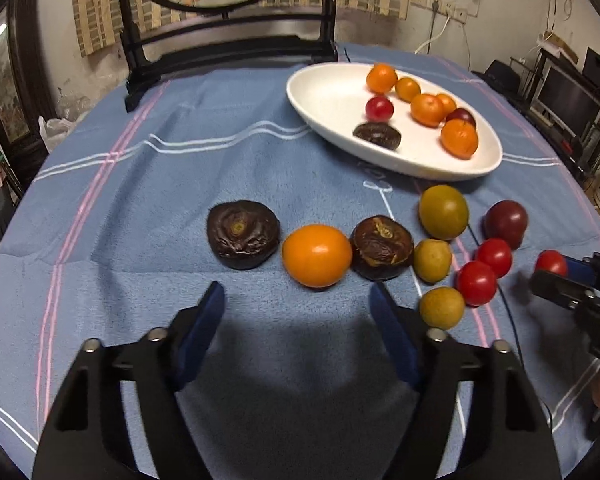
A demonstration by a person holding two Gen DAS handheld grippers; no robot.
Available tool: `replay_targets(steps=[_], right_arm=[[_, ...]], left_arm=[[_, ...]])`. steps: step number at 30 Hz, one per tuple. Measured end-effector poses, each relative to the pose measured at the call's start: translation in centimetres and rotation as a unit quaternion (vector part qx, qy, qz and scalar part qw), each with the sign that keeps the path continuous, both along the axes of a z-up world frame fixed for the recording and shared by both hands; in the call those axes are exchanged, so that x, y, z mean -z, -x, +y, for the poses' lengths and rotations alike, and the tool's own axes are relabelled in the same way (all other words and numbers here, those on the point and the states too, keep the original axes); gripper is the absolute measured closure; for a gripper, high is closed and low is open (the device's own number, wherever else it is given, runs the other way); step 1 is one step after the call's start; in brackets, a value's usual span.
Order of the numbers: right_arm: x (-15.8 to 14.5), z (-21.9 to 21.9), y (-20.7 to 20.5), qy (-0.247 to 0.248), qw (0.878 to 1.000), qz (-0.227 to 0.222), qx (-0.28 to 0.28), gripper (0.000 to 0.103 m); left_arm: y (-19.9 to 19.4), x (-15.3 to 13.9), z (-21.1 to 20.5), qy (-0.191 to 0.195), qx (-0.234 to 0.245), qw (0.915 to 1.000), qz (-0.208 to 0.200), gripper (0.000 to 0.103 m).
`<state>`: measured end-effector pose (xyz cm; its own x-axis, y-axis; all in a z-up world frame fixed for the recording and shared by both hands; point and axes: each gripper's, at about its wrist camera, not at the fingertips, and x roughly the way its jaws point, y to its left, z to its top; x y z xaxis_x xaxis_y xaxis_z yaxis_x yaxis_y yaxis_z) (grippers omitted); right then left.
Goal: Organize fruits
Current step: 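Grasp a red tomato with the right gripper while the left grasps a mandarin, then carry the tomato and mandarin over the white plate and open both grippers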
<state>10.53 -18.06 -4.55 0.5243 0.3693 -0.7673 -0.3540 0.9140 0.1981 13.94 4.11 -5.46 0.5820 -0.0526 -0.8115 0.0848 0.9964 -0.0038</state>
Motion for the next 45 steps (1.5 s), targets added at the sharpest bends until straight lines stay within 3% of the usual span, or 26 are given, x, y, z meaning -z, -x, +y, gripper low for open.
replay_targets(steps=[4,11,17,31,39,42,45], right_arm=[[-0.2,-0.2,0.2,-0.009,1.000,-0.001,-0.003,0.071],[-0.1,-0.2,0.3,-0.011,1.000,0.000,-0.007,0.071],[0.1,-0.4,0.1,-0.010,1.000,0.004,0.002,0.071],[-4.1,0.3,0.0,0.032,0.998,-0.055,-0.003,0.072],[-5.9,1.1,-3.6,0.047,0.995,-0.083,-0.006,0.071],[-5.3,1.7,-5.8,0.047,0.995,-0.086,0.005,0.071],[-3.7,2.3,-8.6,0.051,0.997,-0.062,0.006,0.071]], left_arm=[[-1.1,1.0,-0.4,-0.005,0.000,0.9998,0.020,0.045],[-3.4,0.8,-1.2,-0.012,0.009,0.9998,0.010,0.064],[-2.9,0.4,-1.3,-0.010,0.013,0.9998,0.011,0.065],[-0.7,-6.9,-3.0,0.016,0.058,0.9959,-0.068,0.065],[-4.9,-7.8,-5.1,0.009,0.054,0.9942,-0.093,0.065],[-7.9,-6.7,-5.2,0.009,0.033,0.9966,-0.075,0.065],[-10.4,-5.5,-5.5,0.000,0.017,0.9981,-0.059,0.065]])
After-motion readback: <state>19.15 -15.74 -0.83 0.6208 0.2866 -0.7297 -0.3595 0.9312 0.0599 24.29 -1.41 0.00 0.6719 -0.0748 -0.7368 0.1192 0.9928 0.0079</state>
